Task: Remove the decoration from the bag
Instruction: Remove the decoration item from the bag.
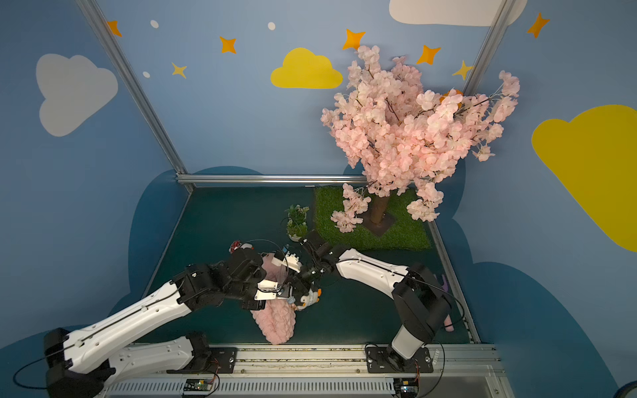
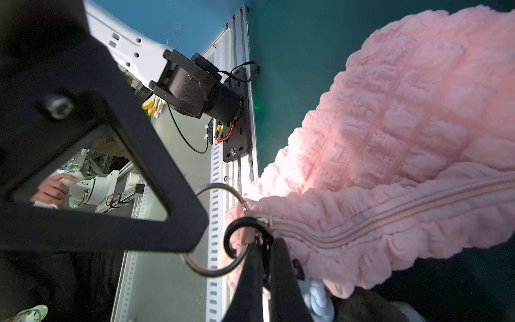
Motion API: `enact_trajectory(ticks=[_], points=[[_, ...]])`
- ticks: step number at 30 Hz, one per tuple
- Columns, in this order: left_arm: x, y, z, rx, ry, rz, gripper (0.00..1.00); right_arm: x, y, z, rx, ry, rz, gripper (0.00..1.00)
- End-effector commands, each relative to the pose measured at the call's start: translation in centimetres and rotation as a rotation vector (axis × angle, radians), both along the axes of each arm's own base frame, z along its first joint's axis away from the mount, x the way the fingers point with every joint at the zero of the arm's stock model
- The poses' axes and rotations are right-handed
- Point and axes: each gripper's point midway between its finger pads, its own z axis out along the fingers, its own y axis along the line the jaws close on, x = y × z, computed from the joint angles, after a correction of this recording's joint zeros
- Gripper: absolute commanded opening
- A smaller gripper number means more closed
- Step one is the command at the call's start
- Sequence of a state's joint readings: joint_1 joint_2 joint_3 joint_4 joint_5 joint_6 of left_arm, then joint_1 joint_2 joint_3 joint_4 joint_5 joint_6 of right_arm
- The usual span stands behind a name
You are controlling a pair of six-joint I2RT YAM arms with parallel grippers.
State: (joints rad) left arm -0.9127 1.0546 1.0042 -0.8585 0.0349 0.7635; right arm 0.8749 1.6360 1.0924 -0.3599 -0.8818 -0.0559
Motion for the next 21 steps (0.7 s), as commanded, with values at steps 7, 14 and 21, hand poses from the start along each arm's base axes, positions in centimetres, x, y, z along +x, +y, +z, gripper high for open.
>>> enact_trajectory(ticks=[7,14,21], points=[[-1.1,0.8,-1.0,0.068,0.007,-0.008,0.02,0.6,0.3,2.1,0.025,-0.014,-0.047,0.0],[-0.8,1.0,-1.0,0.073,-0.02,0.009,0.02,0.6,0.0,1.8,0.015,-0.015,-0.056,0.0],[0.8,1.5,-0.7,0.009,-0.036,0.119,0.02,2.3,-1.4,2.2,0.007,-0.053,-0.133,0.0]])
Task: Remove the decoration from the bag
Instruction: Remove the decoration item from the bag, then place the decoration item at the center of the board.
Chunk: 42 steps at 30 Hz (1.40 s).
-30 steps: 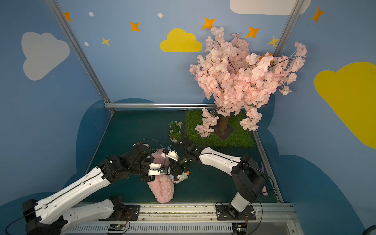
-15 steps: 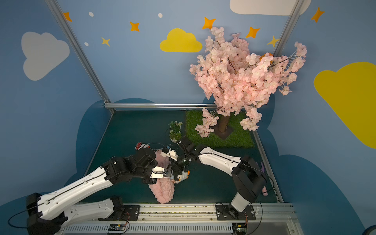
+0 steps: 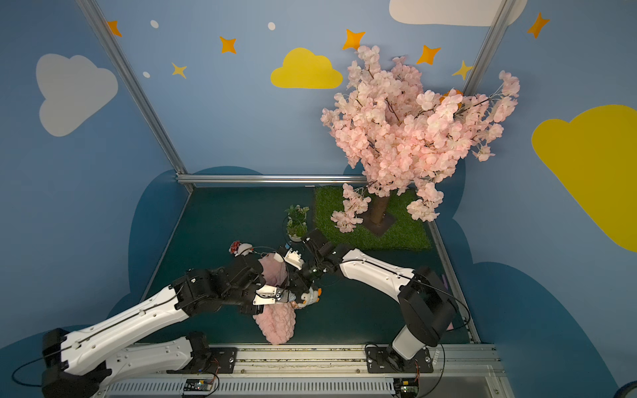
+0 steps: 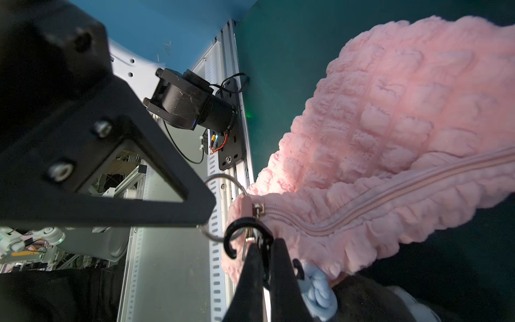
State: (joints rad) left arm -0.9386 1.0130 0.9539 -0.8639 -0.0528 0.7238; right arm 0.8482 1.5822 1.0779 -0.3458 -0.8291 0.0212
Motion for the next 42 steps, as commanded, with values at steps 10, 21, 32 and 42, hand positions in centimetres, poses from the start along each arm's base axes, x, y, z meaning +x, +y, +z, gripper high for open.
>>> enact_trajectory(ticks=[10,21,32,42], points=[[4.0,-2.4,1.5,-0.183,0.019,0.173,0.02,2.2,-5.4,1.5,-0.062,-0.092,-0.166,0.0],[10.2,-6.1,3.5,-0.283,-0.008,0.261,0.02,1.6,-10.8,-0.7,-0.275,-0.092,-0.318,0.0],[13.1,-7.5,1.5,-0.258,0.03,0.337,0.02,2.6,-14.0,-4.9,-0.505,-0.095,-0.417,0.0],[14.0,-7.1,1.1,-0.249,0.035,0.383,0.02,3.2,-15.0,-7.8,-0.613,-0.056,-0.454,0.0]])
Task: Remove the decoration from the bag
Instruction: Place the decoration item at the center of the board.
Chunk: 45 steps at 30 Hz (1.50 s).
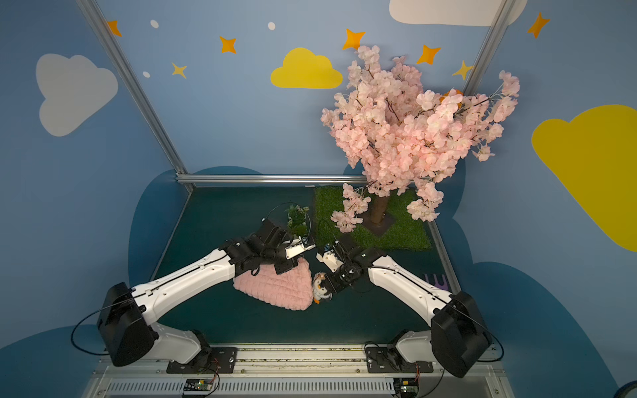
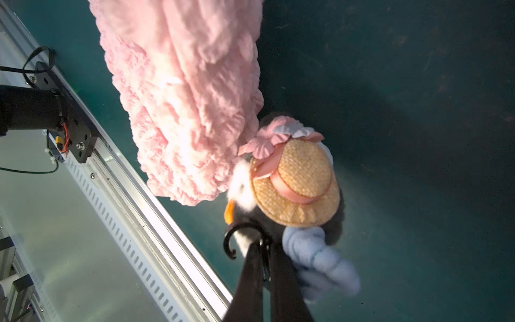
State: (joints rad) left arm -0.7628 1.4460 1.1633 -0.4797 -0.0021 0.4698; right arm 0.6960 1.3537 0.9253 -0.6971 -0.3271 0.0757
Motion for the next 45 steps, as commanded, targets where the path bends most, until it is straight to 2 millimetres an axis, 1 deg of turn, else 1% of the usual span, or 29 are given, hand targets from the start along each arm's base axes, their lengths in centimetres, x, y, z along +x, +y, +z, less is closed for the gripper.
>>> enact_trajectory(ticks=[1,3,4,8,11,14,16,19,22,27,29,33,37,40,42,45], points=[[0.9,0.4,0.4,-0.006,-0.007,0.038,0.02,-0.4,-1.8,-2.1,-0.1,0.033,-0.036,0.0],[0.9,0.6,0.3,-0.003,-0.002,0.039,0.02,-0.5,-2.1,-2.3,-0.118,0.033,-0.035,0.01],[0.9,0.6,0.2,-0.004,0.0,0.039,0.02,-0.6,-2.2,-2.3,-0.122,0.035,-0.037,0.03],[1.0,0.7,0.1,-0.003,0.005,0.04,0.02,-0.4,-2.5,-1.4,-0.114,0.02,-0.066,0.06],[1.0,0.7,0.1,-0.001,0.007,0.04,0.02,-0.5,-3.4,-0.7,-0.133,0.013,-0.095,0.06],[1.1,0.7,-0.1,0.005,0.011,0.039,0.02,-0.9,-3.5,-0.2,-0.123,0.038,-0.104,0.05],[1.3,0.7,-0.1,0.005,0.013,0.041,0.02,-0.6,-4.1,-0.1,-0.151,0.038,-0.138,0.06],[1.6,0.4,-0.2,0.004,0.015,0.04,0.02,0.3,-4.8,0.1,-0.142,0.048,-0.206,0.06],[1.8,0.2,-0.5,0.002,0.022,0.037,0.02,0.9,-5.3,0.0,-0.153,0.061,-0.237,0.07],[2.1,-0.1,-0.8,0.003,0.028,0.03,0.02,0.6,-6.5,-1.3,-0.223,0.148,-0.294,0.09],[2.2,-0.1,-0.8,0.003,0.031,0.027,0.02,0.6,-6.8,-1.3,-0.244,0.171,-0.307,0.11],[2.2,-0.1,-1.0,0.007,0.039,0.023,0.02,0.2,-6.5,-1.2,-0.245,0.209,-0.297,0.21],[2.2,0.0,-1.2,0.01,0.043,0.022,0.02,-1.0,-6.9,-2.0,-0.279,0.261,-0.29,0.27],[2.3,0.0,-1.2,0.017,0.044,0.017,0.02,-1.5,-7.3,-2.4,-0.309,0.268,-0.295,0.32],[2.3,-0.1,-1.3,0.02,0.047,0.012,0.02,-1.6,-7.2,-2.2,-0.306,0.257,-0.289,0.35],[2.3,-0.2,-1.3,0.023,0.048,0.005,0.02,-1.4,-6.8,-1.7,-0.285,0.247,-0.285,0.43]])
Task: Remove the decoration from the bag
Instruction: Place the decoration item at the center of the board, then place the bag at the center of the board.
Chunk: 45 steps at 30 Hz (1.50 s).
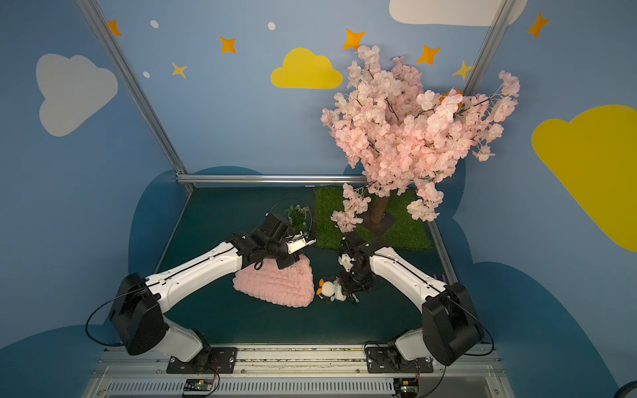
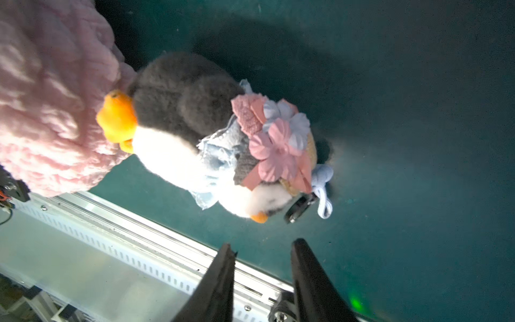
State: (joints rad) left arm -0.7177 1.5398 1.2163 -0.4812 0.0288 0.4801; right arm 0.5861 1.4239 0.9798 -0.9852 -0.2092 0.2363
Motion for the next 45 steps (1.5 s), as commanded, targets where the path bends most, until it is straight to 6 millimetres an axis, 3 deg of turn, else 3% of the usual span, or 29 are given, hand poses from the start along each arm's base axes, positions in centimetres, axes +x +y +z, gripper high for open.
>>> enact_trajectory(ticks=[1,8,14,20,27,34,38,41,43,45], points=[[0.3,0.0,0.1,0.009,0.007,-0.012,0.02,-0.6,-0.1,0.5,-0.003,0.013,-0.002,0.44],[0.7,-0.2,0.3,0.001,0.007,0.002,0.02,-0.2,-0.4,0.2,-0.014,-0.004,-0.014,0.46],[1.2,-1.5,2.0,-0.08,0.036,0.047,0.02,1.7,0.3,0.6,0.039,-0.075,-0.056,0.5],[1.6,-2.1,0.5,-0.057,0.06,0.059,0.02,3.4,0.0,1.3,0.061,-0.142,-0.084,0.55],[3.4,-3.0,-0.2,-0.041,0.056,0.084,0.02,5.2,0.2,2.3,0.135,-0.185,-0.142,0.6],[2.4,-4.5,-0.7,-0.072,0.112,0.04,0.04,5.8,0.2,2.9,0.16,-0.21,-0.149,0.7],[2.0,-4.6,-0.7,-0.081,0.14,0.039,0.14,6.0,0.7,3.8,0.193,-0.236,-0.132,0.76],[1.8,-4.5,-0.1,-0.088,0.15,0.049,0.24,6.0,1.3,4.7,0.229,-0.262,-0.108,0.88],[1.6,-4.4,0.3,-0.089,0.154,0.045,0.4,5.8,1.7,5.2,0.248,-0.273,-0.091,0.9],[1.1,-4.2,1.0,-0.094,0.169,0.039,0.47,5.7,1.9,5.6,0.266,-0.286,-0.077,0.91]])
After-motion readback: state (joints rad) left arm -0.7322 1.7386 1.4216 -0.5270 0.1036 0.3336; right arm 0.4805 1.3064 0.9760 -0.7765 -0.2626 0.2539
